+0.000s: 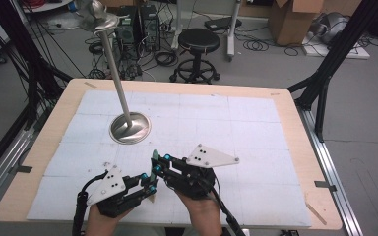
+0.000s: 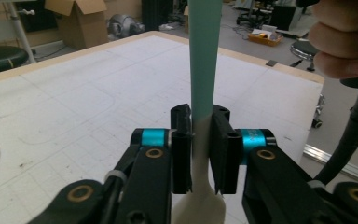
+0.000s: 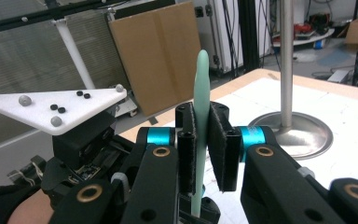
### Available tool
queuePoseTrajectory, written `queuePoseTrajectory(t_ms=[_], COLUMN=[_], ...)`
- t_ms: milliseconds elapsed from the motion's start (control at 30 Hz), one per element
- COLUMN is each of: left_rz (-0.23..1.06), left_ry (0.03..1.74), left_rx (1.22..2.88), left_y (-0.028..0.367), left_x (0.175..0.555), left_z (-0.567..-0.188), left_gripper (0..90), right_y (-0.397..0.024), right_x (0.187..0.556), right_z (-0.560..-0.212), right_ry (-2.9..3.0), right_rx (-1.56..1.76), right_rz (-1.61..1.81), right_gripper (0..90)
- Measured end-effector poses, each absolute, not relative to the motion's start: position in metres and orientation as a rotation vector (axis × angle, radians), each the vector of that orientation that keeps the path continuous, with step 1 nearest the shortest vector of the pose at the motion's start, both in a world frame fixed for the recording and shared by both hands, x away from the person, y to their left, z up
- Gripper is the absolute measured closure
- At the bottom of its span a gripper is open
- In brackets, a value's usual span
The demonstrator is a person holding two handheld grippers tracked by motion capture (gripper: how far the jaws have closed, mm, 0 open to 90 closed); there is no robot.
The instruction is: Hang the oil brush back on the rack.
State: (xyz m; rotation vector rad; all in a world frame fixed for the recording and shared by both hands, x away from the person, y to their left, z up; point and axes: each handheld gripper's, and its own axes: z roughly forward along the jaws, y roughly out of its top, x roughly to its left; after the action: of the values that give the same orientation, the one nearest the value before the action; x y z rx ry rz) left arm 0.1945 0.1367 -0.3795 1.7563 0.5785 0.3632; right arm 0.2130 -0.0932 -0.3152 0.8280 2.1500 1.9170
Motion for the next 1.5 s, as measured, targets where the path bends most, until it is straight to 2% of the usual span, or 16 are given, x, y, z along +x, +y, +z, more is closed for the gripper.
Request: queuePoseTrajectory(t_ms=[133,200,267,367,600,700,800,1000,1100,1133,1200,1300,1433,1500], left_rz=[0.183,0.134,0.086,0.001,-0.093,-0.108,-0.121,-0.101,-0.084,-0.074,-0.056,-0.031,0.013,0.032], left_ry=[0.517,0.495,0.471,0.403,0.318,0.303,0.271,0.263,0.267,0.271,0.284,0.305,0.362,0.394], left_rx=[1.732,1.718,1.700,1.682,1.667,1.664,1.658,1.668,1.671,1.672,1.666,1.664,1.652,1.640], left_y=[0.142,0.147,0.151,0.155,0.154,0.154,0.154,0.154,0.155,0.155,0.156,0.160,0.168,0.173], left_x=[0.203,0.206,0.208,0.210,0.209,0.209,0.208,0.207,0.207,0.207,0.208,0.209,0.214,0.217], left_z=[-0.378,-0.377,-0.376,-0.375,-0.376,-0.376,-0.376,-0.376,-0.376,-0.376,-0.376,-0.375,-0.373,-0.372], left_gripper=[54.6,50.5,50.6,53.3,61.1,63.2,72.3,82.4,83.7,83.9,84.0,84.1,84.3,84.3], right_y=[-0.096,-0.100,-0.104,-0.110,-0.122,-0.125,-0.126,-0.123,-0.122,-0.122,-0.124,-0.132,-0.153,-0.165], right_x=[0.216,0.218,0.221,0.225,0.233,0.234,0.234,0.234,0.234,0.234,0.235,0.234,0.231,0.228], right_z=[-0.315,-0.314,-0.314,-0.315,-0.319,-0.318,-0.317,-0.318,-0.319,-0.319,-0.318,-0.316,-0.312,-0.312], right_ry=[2.188,2.209,2.228,2.272,2.311,2.319,2.328,2.357,2.356,2.352,2.309,2.232,2.128,2.091], right_rx=[0.802,0.758,0.710,0.621,0.441,0.384,0.330,0.300,0.305,0.310,0.367,0.443,0.538,0.580], right_rz=[1.930,1.960,1.992,2.063,2.251,2.296,2.303,2.298,2.296,2.299,2.313,2.316,2.255,2.171], right_gripper=[82.7,82.7,82.7,82.6,82.6,82.6,82.6,82.5,81.9,79.9,58.7,41.8,28.6,25.5])
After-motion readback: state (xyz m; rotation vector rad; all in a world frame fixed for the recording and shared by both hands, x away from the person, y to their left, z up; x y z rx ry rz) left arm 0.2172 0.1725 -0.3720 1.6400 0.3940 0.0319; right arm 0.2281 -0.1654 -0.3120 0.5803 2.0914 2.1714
